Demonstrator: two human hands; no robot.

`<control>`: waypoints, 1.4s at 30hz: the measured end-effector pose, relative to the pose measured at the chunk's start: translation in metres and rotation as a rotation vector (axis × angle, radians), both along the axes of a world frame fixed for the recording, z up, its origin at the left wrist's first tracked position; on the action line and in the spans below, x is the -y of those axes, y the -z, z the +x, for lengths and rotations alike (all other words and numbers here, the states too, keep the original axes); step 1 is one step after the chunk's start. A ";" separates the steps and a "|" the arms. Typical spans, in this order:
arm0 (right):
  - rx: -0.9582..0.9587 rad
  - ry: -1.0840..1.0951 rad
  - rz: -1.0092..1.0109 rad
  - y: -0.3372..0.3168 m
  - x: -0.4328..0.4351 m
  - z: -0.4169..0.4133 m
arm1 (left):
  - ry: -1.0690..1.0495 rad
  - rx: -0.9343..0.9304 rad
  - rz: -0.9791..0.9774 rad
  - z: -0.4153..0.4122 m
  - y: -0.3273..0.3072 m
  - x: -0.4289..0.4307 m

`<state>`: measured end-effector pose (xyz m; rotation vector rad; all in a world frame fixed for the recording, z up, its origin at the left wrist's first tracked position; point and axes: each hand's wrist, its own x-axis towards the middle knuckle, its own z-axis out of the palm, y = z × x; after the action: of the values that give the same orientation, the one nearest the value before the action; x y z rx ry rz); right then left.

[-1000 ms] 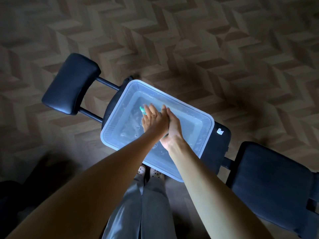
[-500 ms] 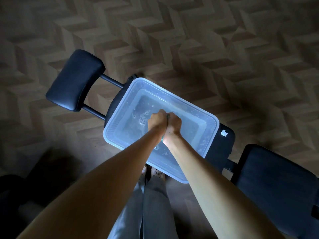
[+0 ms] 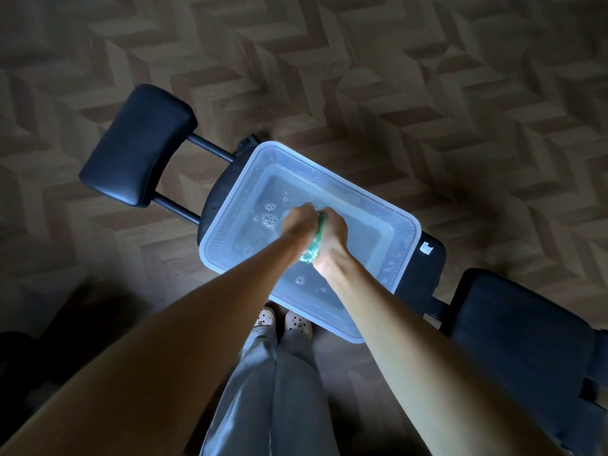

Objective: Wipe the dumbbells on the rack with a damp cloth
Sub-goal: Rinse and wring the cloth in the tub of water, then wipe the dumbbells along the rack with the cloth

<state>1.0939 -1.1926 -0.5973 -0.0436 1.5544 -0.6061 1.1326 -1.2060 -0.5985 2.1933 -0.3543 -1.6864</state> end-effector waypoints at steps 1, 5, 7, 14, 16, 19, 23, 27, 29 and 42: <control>0.007 -0.017 0.011 -0.008 -0.001 0.001 | -0.006 -0.041 -0.001 0.003 -0.003 0.000; 0.008 -0.112 -0.019 -0.039 -0.003 -0.004 | -0.019 -0.130 0.039 0.031 -0.034 -0.002; -0.009 -0.172 -0.026 -0.068 -0.006 -0.004 | 0.030 -0.177 0.022 0.048 -0.061 -0.005; -0.128 -0.328 -0.221 -0.163 -0.002 0.004 | 0.337 -0.035 -0.234 0.087 -0.168 -0.011; -0.126 -0.363 -0.295 -0.188 0.001 0.012 | 0.361 0.034 -0.327 0.098 -0.195 -0.014; -0.116 -0.471 -0.410 -0.230 -0.002 0.030 | 0.314 0.169 -0.398 0.126 -0.238 -0.033; -0.037 -0.650 -0.525 -0.276 -0.012 0.062 | 0.262 0.282 -0.415 0.162 -0.293 -0.072; 0.070 -0.921 -0.622 -0.325 -0.043 0.112 | 0.045 0.440 -0.514 0.200 -0.351 -0.139; 0.088 -1.052 -0.699 -0.344 -0.062 0.136 | -0.113 0.474 -0.550 0.213 -0.371 -0.176; 0.509 -2.036 -0.944 -0.412 -0.310 0.253 | -1.239 0.950 -0.505 0.216 -0.428 -0.492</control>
<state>1.3473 -0.8824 -0.1855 -1.7508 0.0682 0.3914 1.3491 -0.7141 -0.1700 1.9008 0.3146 0.1103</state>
